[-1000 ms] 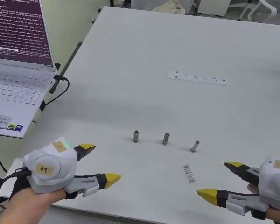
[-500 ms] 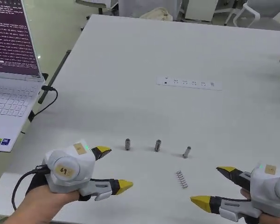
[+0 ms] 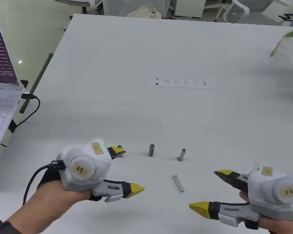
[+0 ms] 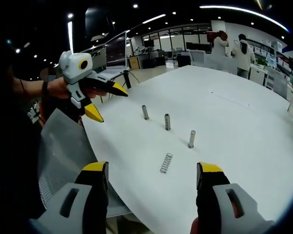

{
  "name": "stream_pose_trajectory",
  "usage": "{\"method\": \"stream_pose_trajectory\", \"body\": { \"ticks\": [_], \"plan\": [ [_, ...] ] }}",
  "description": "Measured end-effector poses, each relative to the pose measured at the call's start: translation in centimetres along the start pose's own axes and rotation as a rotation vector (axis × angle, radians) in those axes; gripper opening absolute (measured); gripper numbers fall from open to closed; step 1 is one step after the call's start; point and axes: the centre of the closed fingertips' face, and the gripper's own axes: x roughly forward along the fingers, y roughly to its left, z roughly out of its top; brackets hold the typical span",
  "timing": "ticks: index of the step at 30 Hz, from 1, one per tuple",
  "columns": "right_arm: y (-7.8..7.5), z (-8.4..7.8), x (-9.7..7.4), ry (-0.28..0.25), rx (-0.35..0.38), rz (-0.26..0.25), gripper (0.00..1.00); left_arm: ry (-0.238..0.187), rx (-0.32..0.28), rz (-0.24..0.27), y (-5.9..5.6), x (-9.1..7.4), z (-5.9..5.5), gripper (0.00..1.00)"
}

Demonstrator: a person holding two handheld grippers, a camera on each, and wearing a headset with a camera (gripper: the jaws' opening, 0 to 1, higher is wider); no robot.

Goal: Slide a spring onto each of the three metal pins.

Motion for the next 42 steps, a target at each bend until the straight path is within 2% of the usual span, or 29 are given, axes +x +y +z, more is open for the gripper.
{"method": "stream_pose_trajectory", "body": {
  "ticks": [19,24,33,42],
  "plan": [
    [0.0,-0.3,-0.7,-0.010,0.023,-0.018,0.69,0.039,0.128,-0.142,-2.3,4.5,1.4,0.55],
    [0.1,-0.3,-0.8,-0.017,0.030,-0.022,0.69,0.045,0.154,-0.182,-3.4,5.8,1.7,0.54],
    [0.1,-0.6,-1.0,-0.022,0.043,-0.027,0.68,0.076,0.211,-0.249,-4.9,8.5,1.3,0.50],
    [-0.1,-0.8,-1.1,-0.025,0.059,-0.031,0.68,0.089,0.209,-0.283,-5.4,10.8,0.9,0.47]
  ]
}}
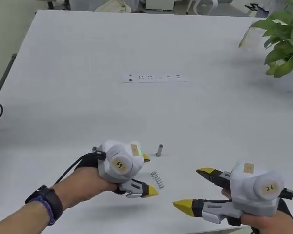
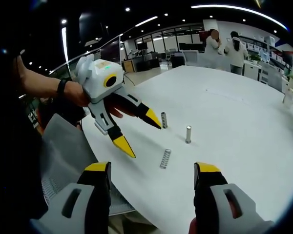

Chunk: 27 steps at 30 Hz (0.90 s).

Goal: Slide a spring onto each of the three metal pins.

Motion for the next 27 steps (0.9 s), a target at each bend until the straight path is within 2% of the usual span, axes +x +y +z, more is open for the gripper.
{"method": "stream_pose_trajectory", "body": {
  "ticks": [2,4,8,11,17,21,27],
  "plan": [
    [0.0,0.0,0.0,0.000,0.003,-0.001,0.67,0.005,-0.011,-0.013,0.0,0.6,-0.2,0.45],
    [0.0,-0.1,0.1,0.002,0.006,0.002,0.67,-0.005,-0.046,-0.039,-0.3,1.3,-0.2,0.45],
    [0.1,-0.3,0.2,0.006,0.008,0.005,0.67,0.007,-0.043,-0.044,-0.2,2.4,-0.6,0.43],
    [0.1,-0.3,0.3,0.005,0.016,0.008,0.67,0.024,-0.066,-0.059,-0.2,3.5,-1.3,0.43],
    [0.2,-0.9,0.3,0.011,0.031,0.007,0.66,0.034,-0.096,-0.071,-0.4,4.8,-1.8,0.42],
    [0.0,-1.5,0.2,0.020,0.038,0.006,0.65,0.039,-0.128,-0.076,0.0,5.7,-2.2,0.42],
    [-0.3,-1.6,-0.1,0.018,0.047,0.002,0.65,0.071,-0.115,-0.093,-0.3,6.4,-3.0,0.42]
  ]
}}
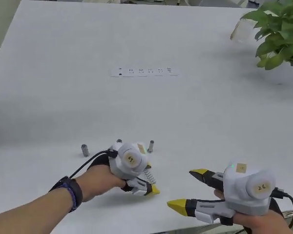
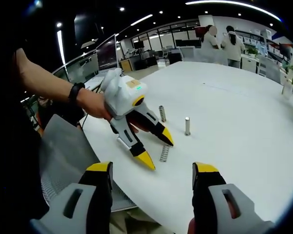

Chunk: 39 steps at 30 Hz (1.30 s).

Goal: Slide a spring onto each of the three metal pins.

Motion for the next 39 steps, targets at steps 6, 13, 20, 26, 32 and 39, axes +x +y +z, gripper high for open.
{"method": "stream_pose_trajectory", "body": {
  "ticks": [6,13,20,26,32,39],
  "plan": [
    [-0.7,-0.1,-0.3,-0.004,0.008,-0.010,0.64,0.040,0.040,0.000,0.0,-0.3,-0.9,0.41],
    [-0.7,0.0,-0.1,-0.007,0.009,-0.009,0.62,0.104,0.113,0.010,0.2,-1.1,-2.3,0.37],
    [-0.2,0.2,0.3,-0.008,0.001,0.006,0.62,0.124,0.152,0.003,0.1,-1.3,-2.8,0.27],
    [-0.1,0.4,0.4,-0.011,-0.004,0.009,0.62,0.143,0.190,0.006,-0.2,-1.2,-3.0,0.15],
    [-0.1,0.3,0.3,-0.007,-0.010,0.010,0.61,0.157,0.185,0.009,-0.5,-1.3,-3.4,0.03],
    [0.2,0.3,0.5,0.004,-0.027,0.016,0.61,0.146,0.125,0.044,-0.4,-1.7,-3.7,0.02]
  ]
}}
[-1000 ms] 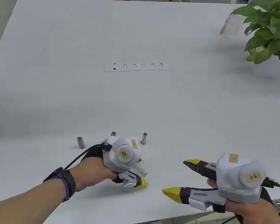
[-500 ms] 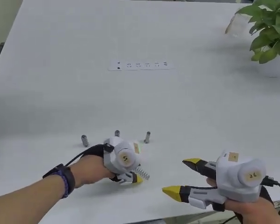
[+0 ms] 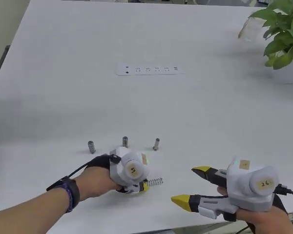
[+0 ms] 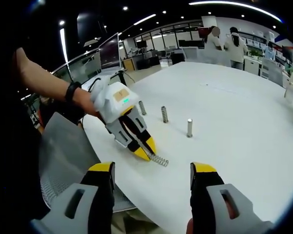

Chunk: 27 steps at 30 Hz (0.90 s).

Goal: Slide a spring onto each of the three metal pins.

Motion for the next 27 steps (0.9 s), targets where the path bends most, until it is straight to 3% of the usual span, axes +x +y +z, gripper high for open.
{"method": "stream_pose_trajectory", "body": {
  "ticks": [6,14,27],
  "plan": [
    [0.1,0.3,0.2,-0.007,-0.002,0.007,0.61,0.007,-0.042,0.025,0.0,-0.8,-0.8,0.02],
    [0.4,0.7,0.6,-0.012,-0.014,0.022,0.60,0.009,-0.101,0.071,-0.5,-2.4,-3.0,0.02],
    [1.0,0.5,1.6,0.005,-0.031,0.063,0.58,-0.030,-0.225,0.141,-1.1,-5.2,-5.5,0.02]
  ]
}}
